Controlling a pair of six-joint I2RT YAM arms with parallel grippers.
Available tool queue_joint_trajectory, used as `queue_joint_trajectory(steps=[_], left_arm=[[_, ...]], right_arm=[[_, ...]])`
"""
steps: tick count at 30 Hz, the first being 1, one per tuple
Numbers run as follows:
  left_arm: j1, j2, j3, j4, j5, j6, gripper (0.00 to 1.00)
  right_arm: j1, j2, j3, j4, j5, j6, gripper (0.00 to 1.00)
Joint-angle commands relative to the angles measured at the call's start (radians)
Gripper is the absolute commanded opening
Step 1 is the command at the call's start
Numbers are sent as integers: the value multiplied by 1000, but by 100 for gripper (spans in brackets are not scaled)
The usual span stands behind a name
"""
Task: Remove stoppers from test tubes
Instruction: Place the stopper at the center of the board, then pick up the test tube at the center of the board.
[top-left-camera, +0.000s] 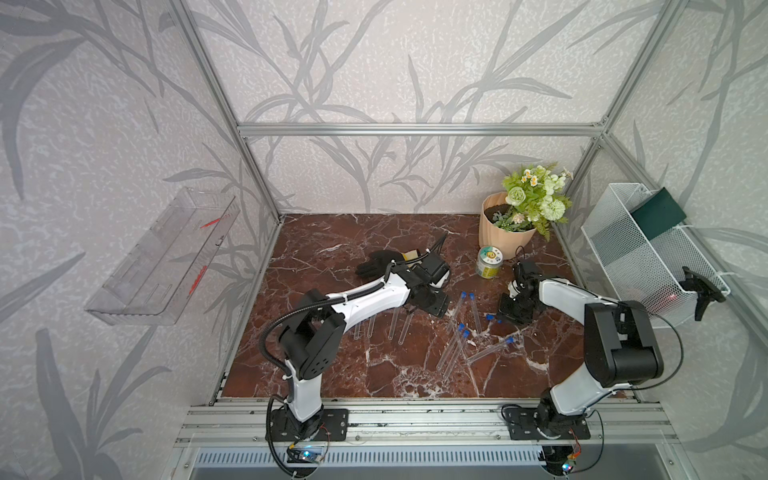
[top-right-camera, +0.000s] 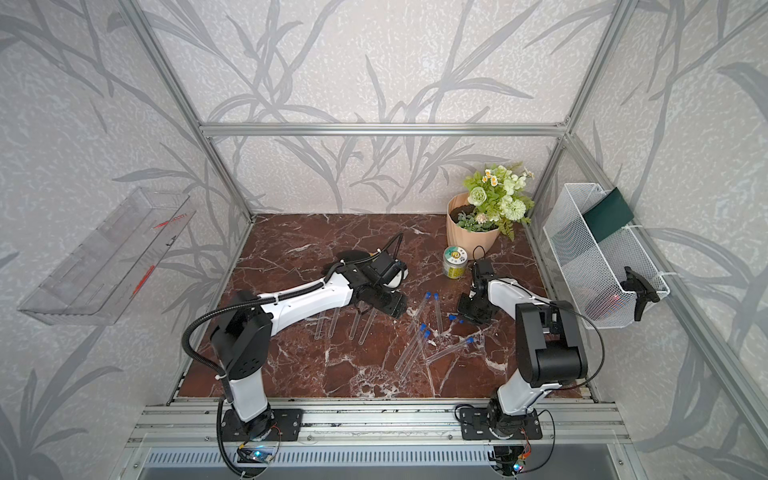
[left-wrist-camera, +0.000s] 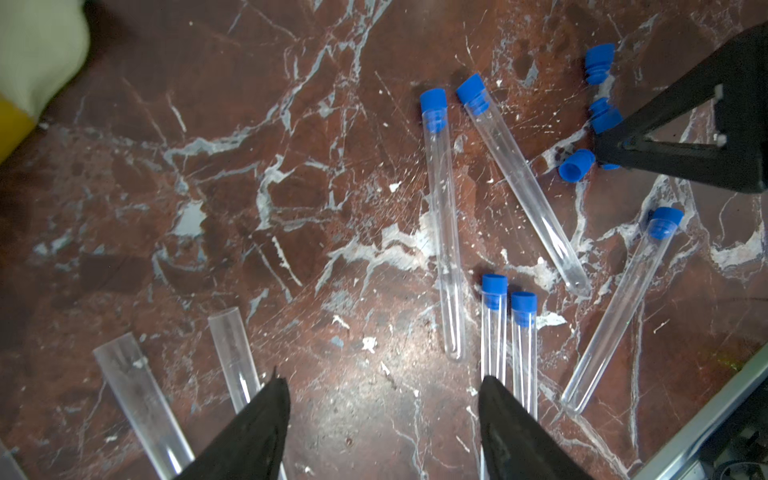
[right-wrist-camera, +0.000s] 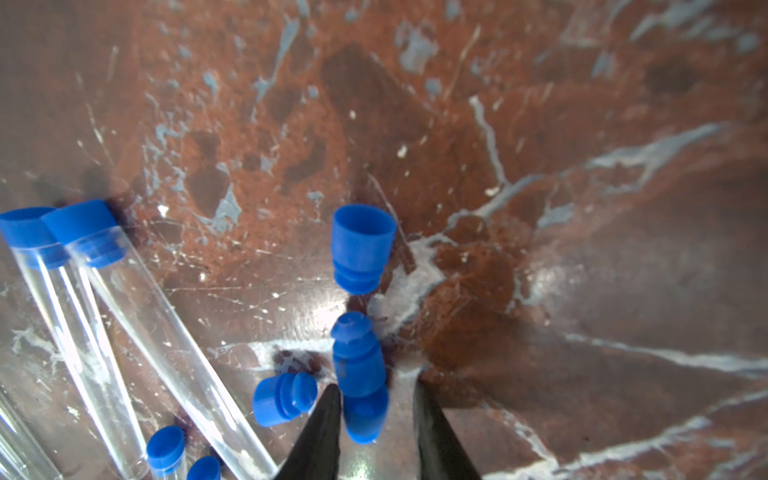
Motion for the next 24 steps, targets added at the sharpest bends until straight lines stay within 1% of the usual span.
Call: queue_joint_trajectory(steps=[1,6,7,9,11,18,22,24], left_arm=[[-13,59,79,-78,3,32,72],[-27,144,180,-110,7,50,72],[-32,160,198,-115,5,52,72],[-38,198,238,-126,-7,47,71],[-45,237,276,-135,-19,40,71],[-74,367,409,-180,-91,36,69],[-84,418,465,-203,-120,38,64],[-90,443,496,-231,-143,34,61]], right_arm=[[-2,14,-17,13,51,2,34],[-2,-36,-8,2,27,-13,38],[-2,-56,-16,22,2,-16,40],[-1,-103,-40,78,-70,-18,48],[1,-141,-47,78,-91,-15,53],[1,-230,-46,23,-125,-89,58],[1,-282,-66,26,-141,-110,62],[0,-298,-76,26,-147,-120,66]])
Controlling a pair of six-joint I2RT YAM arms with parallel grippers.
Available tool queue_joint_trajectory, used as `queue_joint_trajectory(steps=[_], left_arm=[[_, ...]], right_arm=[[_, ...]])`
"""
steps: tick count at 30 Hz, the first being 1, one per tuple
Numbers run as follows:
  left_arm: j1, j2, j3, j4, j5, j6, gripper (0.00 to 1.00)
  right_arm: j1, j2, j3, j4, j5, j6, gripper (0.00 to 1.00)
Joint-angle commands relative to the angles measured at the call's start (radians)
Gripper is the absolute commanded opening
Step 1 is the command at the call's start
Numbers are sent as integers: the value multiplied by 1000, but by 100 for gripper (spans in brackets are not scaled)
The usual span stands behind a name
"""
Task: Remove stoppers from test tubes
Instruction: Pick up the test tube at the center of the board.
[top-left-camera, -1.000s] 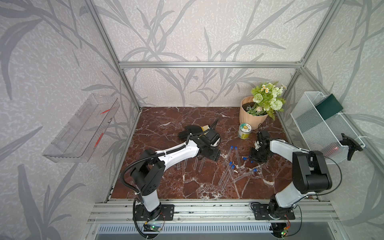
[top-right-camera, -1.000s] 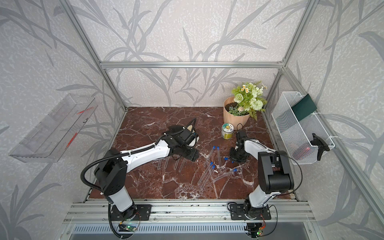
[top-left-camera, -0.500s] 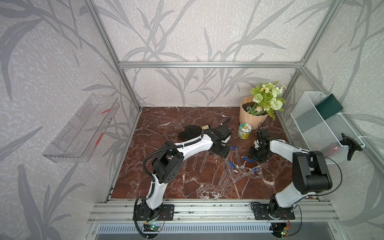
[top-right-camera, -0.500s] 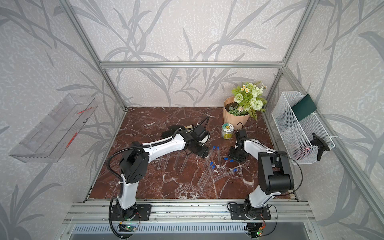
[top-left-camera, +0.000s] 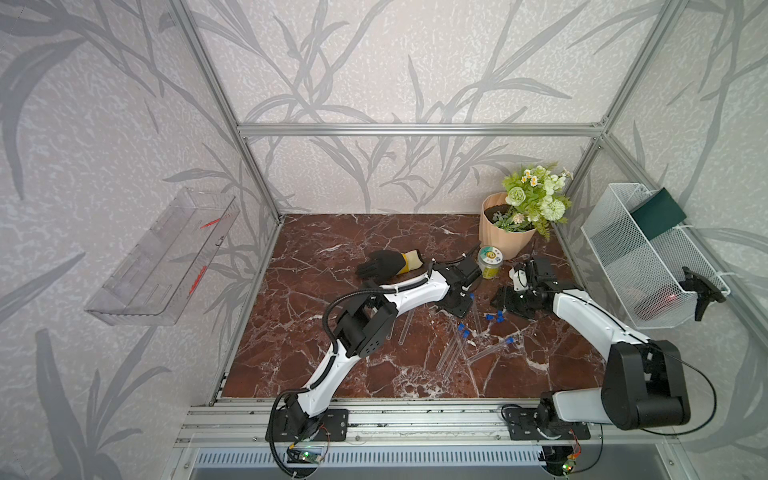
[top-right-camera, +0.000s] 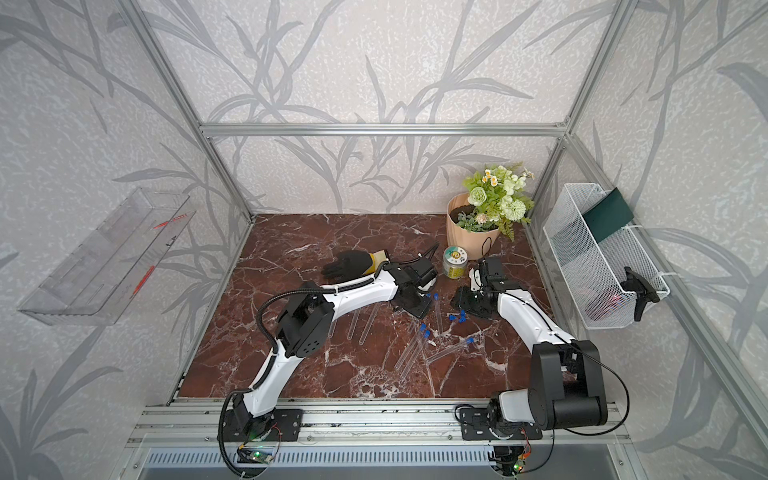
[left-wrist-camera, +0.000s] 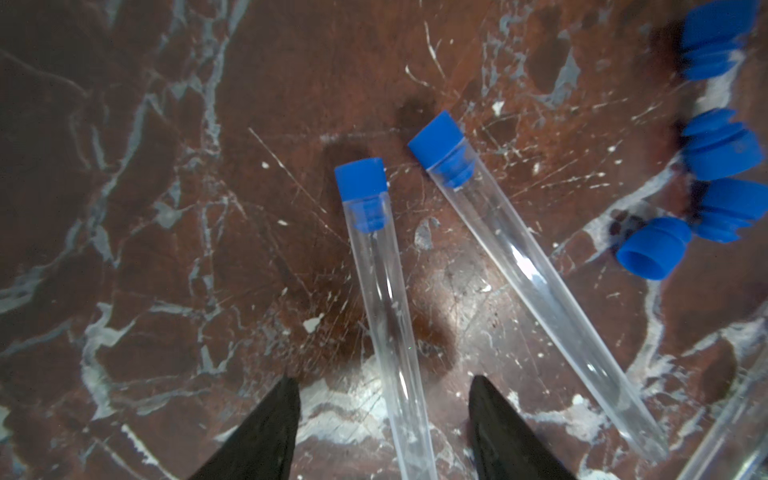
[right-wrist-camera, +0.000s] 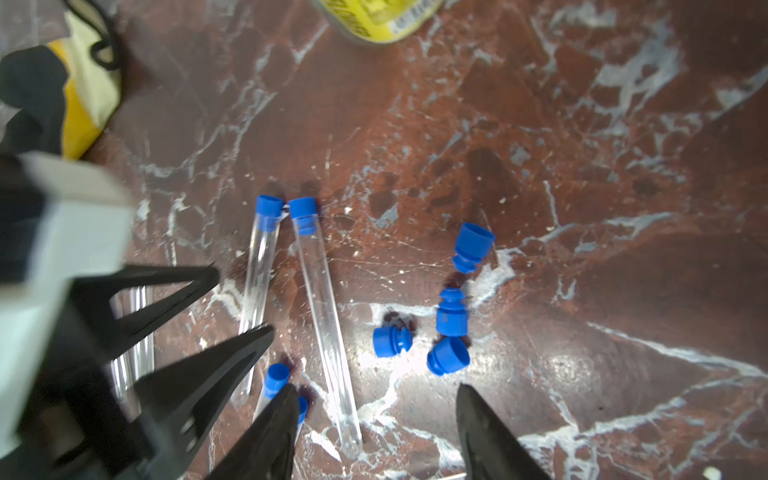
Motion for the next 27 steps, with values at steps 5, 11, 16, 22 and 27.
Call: queue_joint_trajectory(steps=[5,11,16,22,27], left_arm=[[-18,59,97,-118,-110,-3,52],[-24,92,112,-157,-126,-5,43],[-26,102,139,-168,-117,-11,37],[-26,107,141,-178,-92,-28,27],[-26,109,159,-187,-85,-23,18]], right_arm=[[0,-64,-32,-19,-42,-51,69],[-2,-100,-51,-27,-29,-61,70],[-3,-104,-53,-31,-25,-63,70],[-6,-109,-53,-20,-22,-59,70],[-14,-108,-64,-16,-20,-60,70]])
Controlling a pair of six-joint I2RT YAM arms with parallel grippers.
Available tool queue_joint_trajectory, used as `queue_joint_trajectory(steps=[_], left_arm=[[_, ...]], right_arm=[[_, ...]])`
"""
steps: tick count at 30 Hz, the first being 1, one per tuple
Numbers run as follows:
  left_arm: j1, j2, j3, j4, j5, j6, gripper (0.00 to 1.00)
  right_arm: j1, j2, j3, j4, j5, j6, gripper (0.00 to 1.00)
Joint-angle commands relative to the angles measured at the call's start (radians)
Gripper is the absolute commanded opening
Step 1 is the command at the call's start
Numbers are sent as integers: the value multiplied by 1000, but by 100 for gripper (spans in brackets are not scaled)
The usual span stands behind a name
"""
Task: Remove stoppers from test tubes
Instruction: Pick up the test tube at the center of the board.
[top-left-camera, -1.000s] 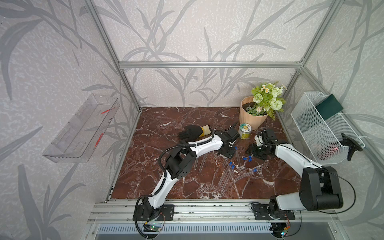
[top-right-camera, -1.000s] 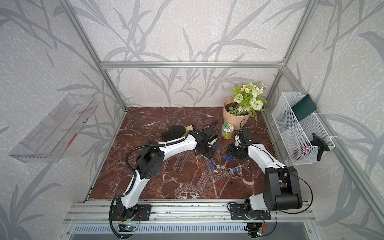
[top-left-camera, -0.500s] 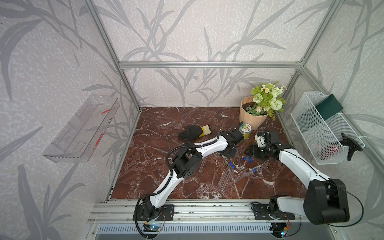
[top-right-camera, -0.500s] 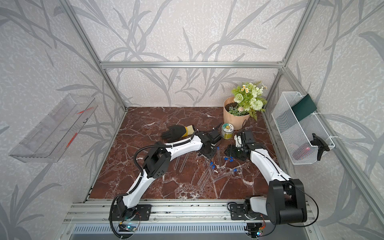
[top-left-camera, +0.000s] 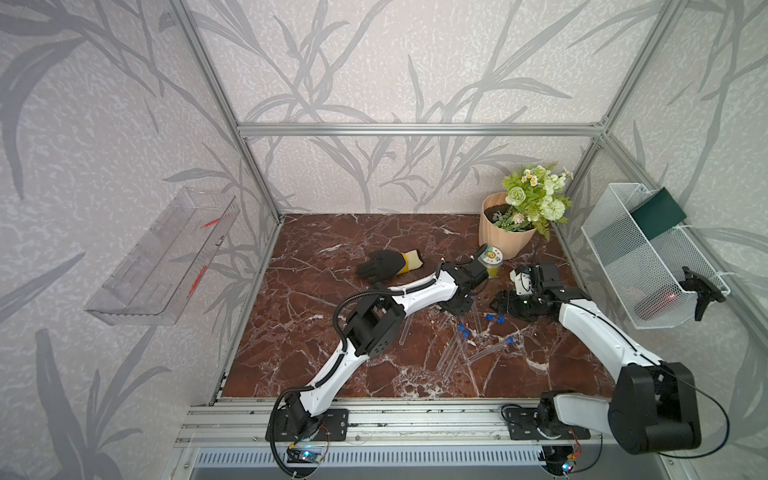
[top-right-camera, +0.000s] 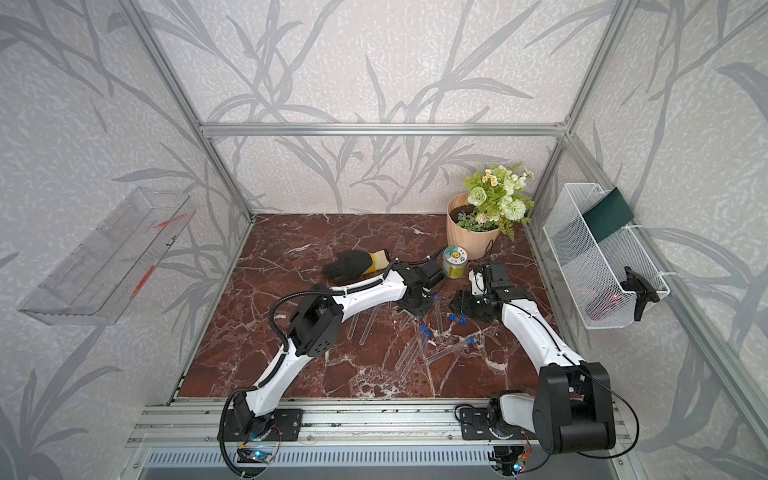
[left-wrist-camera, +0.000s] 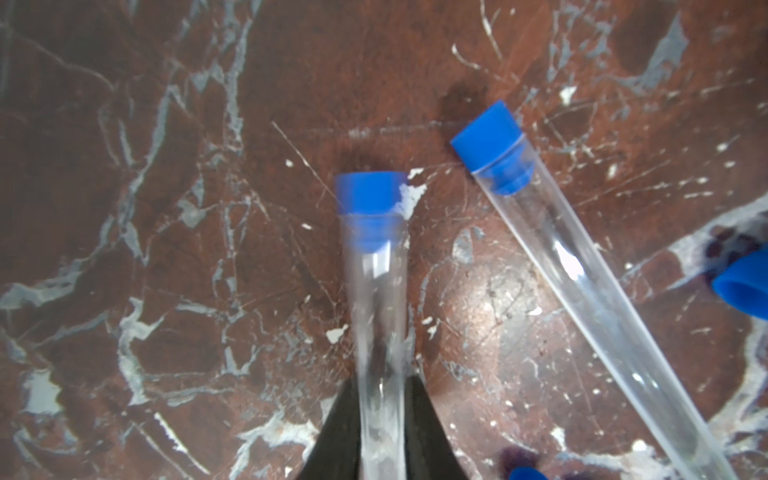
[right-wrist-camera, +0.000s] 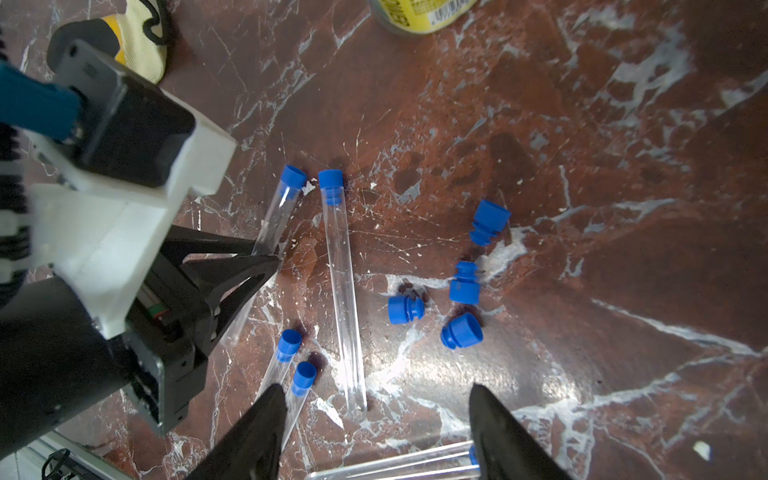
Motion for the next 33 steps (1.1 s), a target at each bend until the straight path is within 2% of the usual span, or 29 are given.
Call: queue_joint_trajectory(steps=[1,7,11,17,27,33], left_arm=[[-4,34,33,-56,10,-4,18],[9,19,65,-71,21,-10,14],[26,-8,77,-63,56,0,0],[48,-81,54,-50,81,19,0],[70,-357,-240,146,179,24,0],[75,-523,-456,271,239,24,0]], right_arm=[[-9,-22,-20,1,4,-10,70],[-17,-29,-13,7,-3,-13,71],[-16,-38,-32,50,-57,-19,71],[-18,-53,-79,174,-185,10,71],[-5,-38,-116,390,-355,85,73],[48,-19,-124,527,-446,168,73]])
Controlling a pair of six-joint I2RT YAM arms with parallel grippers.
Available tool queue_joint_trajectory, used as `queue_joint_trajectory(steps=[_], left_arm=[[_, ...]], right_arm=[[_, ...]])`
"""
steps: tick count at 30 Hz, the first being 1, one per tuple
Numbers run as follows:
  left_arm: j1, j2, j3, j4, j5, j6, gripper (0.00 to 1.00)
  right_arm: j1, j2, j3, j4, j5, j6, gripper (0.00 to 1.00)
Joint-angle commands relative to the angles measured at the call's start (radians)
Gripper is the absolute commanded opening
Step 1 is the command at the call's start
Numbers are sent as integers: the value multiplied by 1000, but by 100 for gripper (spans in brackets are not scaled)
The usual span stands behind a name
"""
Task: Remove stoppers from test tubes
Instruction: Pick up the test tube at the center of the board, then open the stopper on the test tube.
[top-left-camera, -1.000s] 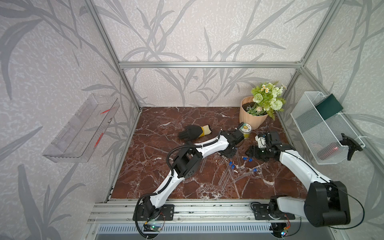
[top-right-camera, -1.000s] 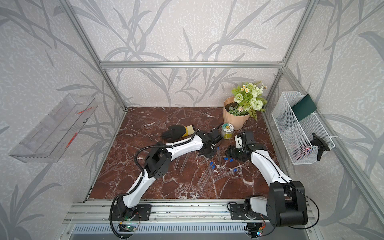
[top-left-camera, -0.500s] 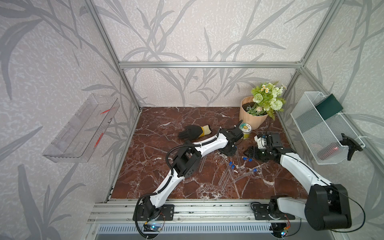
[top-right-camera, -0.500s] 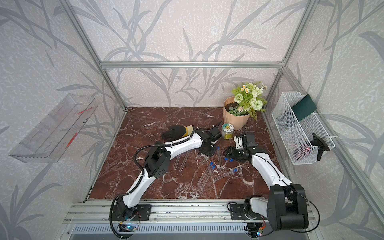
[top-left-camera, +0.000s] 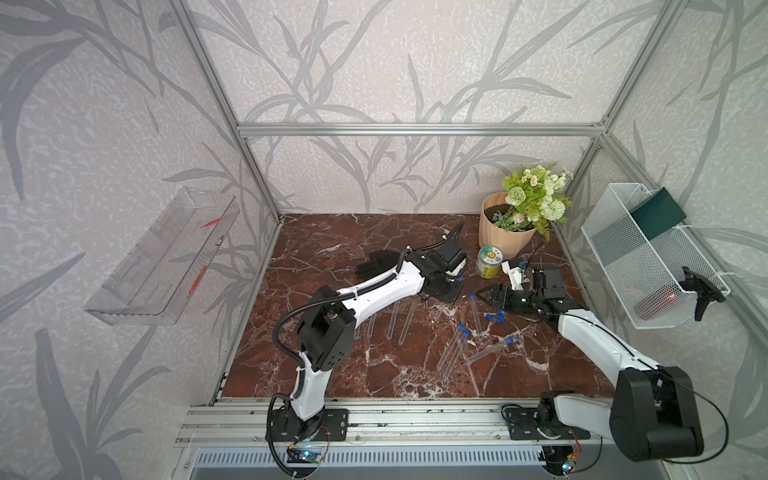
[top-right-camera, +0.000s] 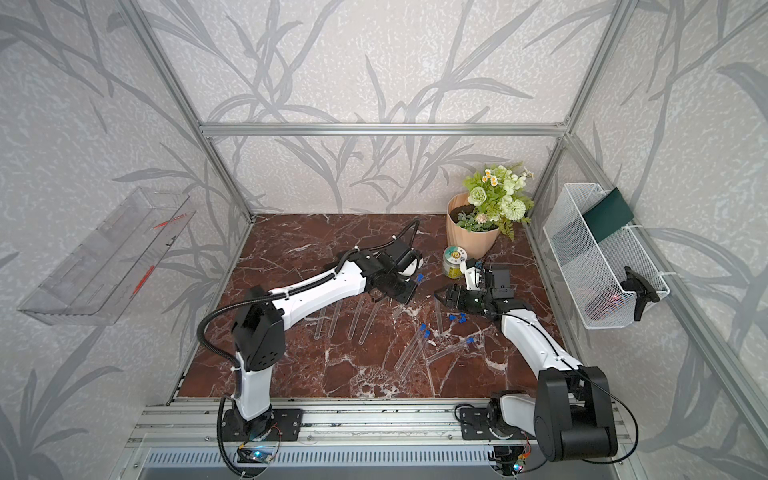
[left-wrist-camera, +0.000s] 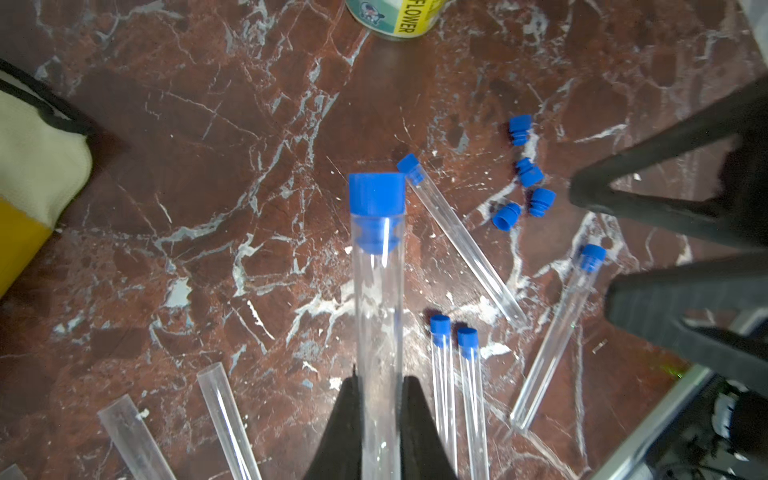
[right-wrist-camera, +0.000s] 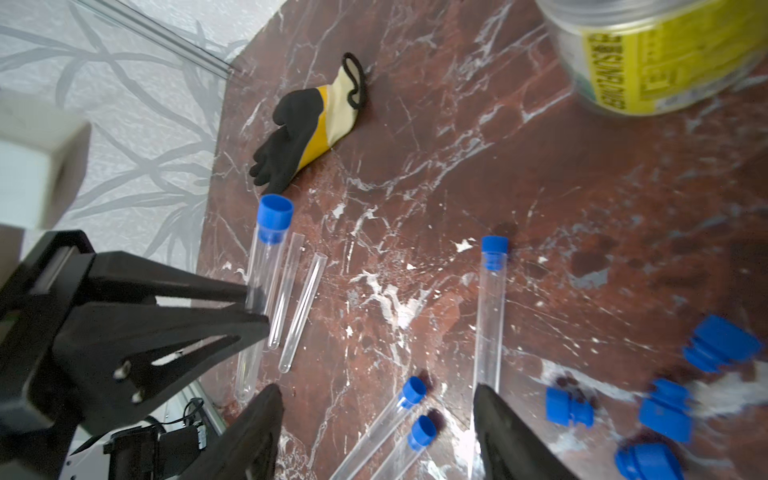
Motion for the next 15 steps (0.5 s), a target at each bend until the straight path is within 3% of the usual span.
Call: queue_joint_trajectory(steps=[1,9,15], left_arm=[[4,-77,-104,92,57,10,1],[25,-229,-321,212,114,-10,1],[34,-283,-395,261,129,-27,2]], right_arm=[[38,19,-7,139,-90,70,73],[129,104,-38,422,-160,257,72],[183,183,-4,471,-165,280,70]])
